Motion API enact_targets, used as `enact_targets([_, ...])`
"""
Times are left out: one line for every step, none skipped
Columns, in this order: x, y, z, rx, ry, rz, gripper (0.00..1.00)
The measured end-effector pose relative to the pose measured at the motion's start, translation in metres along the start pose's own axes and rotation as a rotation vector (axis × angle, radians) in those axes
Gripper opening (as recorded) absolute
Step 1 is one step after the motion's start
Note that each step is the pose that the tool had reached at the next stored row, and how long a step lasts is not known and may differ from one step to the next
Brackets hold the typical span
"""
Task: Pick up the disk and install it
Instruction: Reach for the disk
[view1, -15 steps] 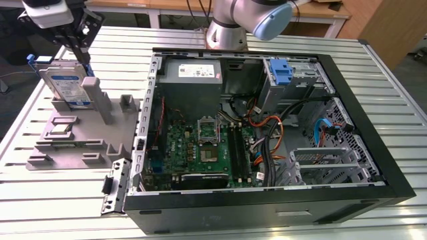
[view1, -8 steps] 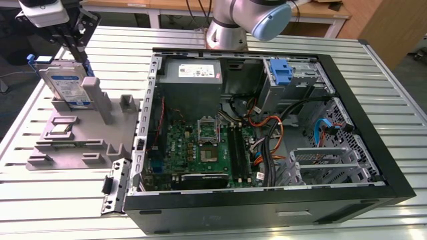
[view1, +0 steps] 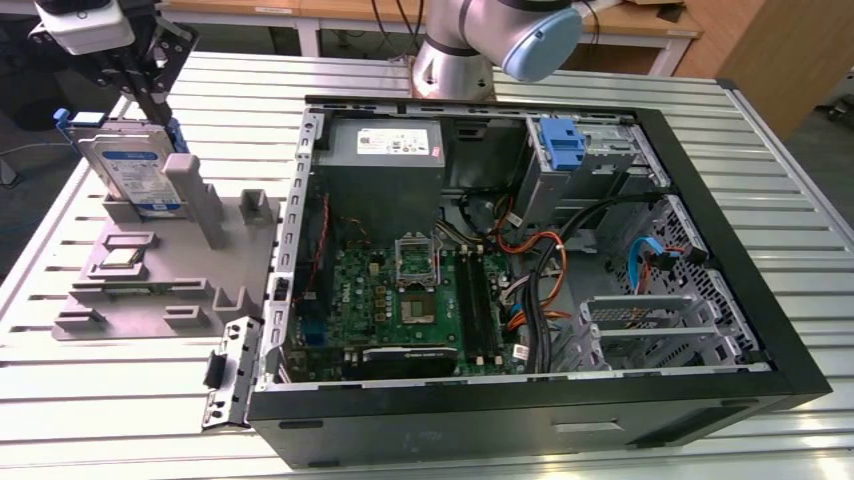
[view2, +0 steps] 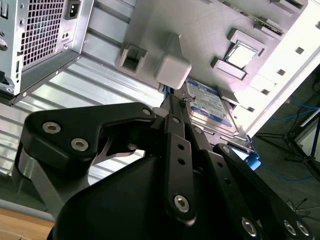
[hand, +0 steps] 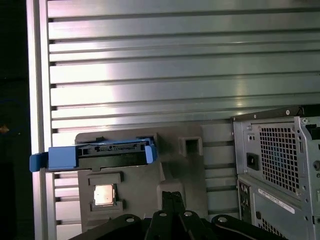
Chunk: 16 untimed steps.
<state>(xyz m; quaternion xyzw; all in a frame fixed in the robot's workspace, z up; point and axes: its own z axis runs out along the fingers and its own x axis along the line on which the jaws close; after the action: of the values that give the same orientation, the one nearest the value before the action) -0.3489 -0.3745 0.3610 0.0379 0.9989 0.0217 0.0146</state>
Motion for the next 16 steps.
enact_targets([0.0,0.0,0.0001,0.0,0.0,0.0,0.1])
enact_targets([0.0005,0.0002,0.0005,-0.0001,-0.0002,0.0,0.1])
enact_targets([0.0008,0.0002,0.0005,-0.0001,-0.0001,0.0,0.1])
enact_targets([0.0008,0.0002,0.0005,-0.0001,-0.0001,0.0,0.1])
enact_targets([0.0009,0.0002,0.0005,-0.0001,-0.0001,0.0,0.1])
enact_targets([0.0009,0.0002,0.0005,-0.0001,-0.0001,0.0,0.1])
enact_targets([0.0009,0.0002,0.0005,-0.0001,-0.0001,0.0,0.1])
enact_targets([0.001,0.0002,0.0005,-0.0001,-0.0001,0.0,0.1])
enact_targets([0.001,0.0002,0.0005,-0.0001,-0.0001,0.0,0.1])
enact_targets([0.001,0.0002,0.0005,-0.0001,-0.0001,0.0,0.1])
enact_targets([0.001,0.0002,0.0005,-0.0001,-0.0002,0.0,0.1])
enact_targets([0.001,0.0002,0.0005,-0.0001,-0.0001,0.0,0.1])
enact_targets([0.0012,0.0002,0.0005,-0.0002,-0.0001,0.0,0.1])
enact_targets([0.0018,0.0001,0.0006,-0.0002,-0.0002,0.0,0.1])
enact_targets([0.0029,0.0001,0.0006,-0.0002,-0.0002,0.0,0.1])
enact_targets([0.0045,-0.0001,0.0008,-0.0002,-0.0002,0.0,0.1])
